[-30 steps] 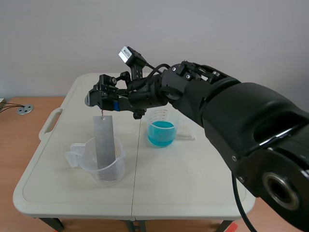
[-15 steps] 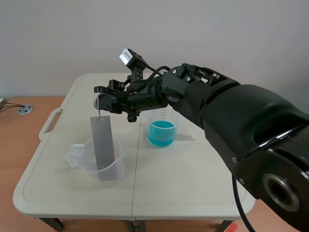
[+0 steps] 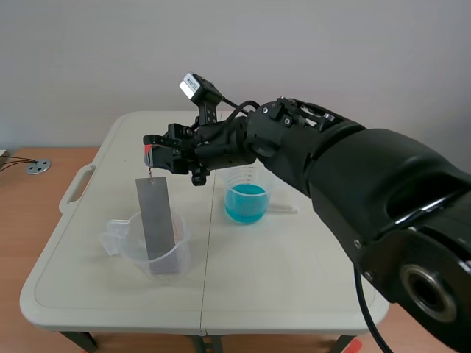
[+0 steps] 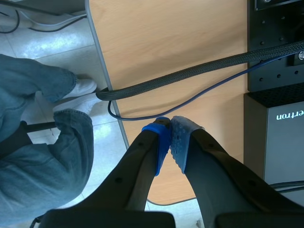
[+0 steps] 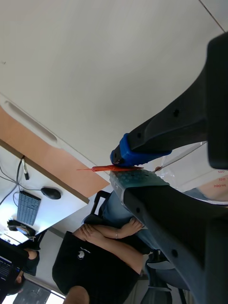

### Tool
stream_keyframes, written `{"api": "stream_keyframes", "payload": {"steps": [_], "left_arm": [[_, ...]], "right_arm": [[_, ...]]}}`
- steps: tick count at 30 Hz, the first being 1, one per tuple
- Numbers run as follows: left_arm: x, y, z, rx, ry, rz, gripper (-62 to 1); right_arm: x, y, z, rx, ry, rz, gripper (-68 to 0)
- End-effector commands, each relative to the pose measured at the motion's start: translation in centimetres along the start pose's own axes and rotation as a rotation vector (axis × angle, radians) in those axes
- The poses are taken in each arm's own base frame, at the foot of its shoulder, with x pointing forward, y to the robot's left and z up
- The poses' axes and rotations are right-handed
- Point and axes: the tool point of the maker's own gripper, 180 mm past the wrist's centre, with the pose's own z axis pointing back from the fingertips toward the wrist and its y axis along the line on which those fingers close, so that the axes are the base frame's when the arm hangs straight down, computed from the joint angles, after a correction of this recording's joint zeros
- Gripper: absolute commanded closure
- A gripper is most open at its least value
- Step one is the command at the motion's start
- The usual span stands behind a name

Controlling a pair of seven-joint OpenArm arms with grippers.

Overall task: Hold the metal plate by the orange handle, dip it into the blue solution, take it out and point at it, then put the plate back in the beaker on the left.
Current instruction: 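Lift the metal plate out of the left beaker, then move the plate over the blue solution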

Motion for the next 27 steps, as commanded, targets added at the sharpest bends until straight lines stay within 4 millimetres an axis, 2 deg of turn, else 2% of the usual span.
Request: {"api": "stream_keyframes", "payload": {"steps": [1,7,14,19,27], "left_arm": [[0.0,0.0,0.2,-0.001,-0.002,0.004,-1.9],[0.0,0.0,0.2,-0.001,-0.002,0.005,-1.9],[0.0,0.0,0.2,0.0,-0.002,0.005,-1.9],[0.0,0.0,0.2,0.0,-0.003,0.004,-1.9],[0.1,0.0,0.2,0.0,-0.004,0.004,-1.9]], "right_arm": [[2.3,1.9,-0.6,0.053,-0.047,0.05,-1.3],[2.4,3.0,-0.5,0.109,-0.059,0.141,-1.3],[2.8,3.2,-0.6,0.097,-0.072,0.201,-1.3],[2.8,4.9,-0.7,0.117,-0.069,0.291,-1.3],[1.6,7.5,-0.5,0.144,-0.069,0.404,-1.3]]}}
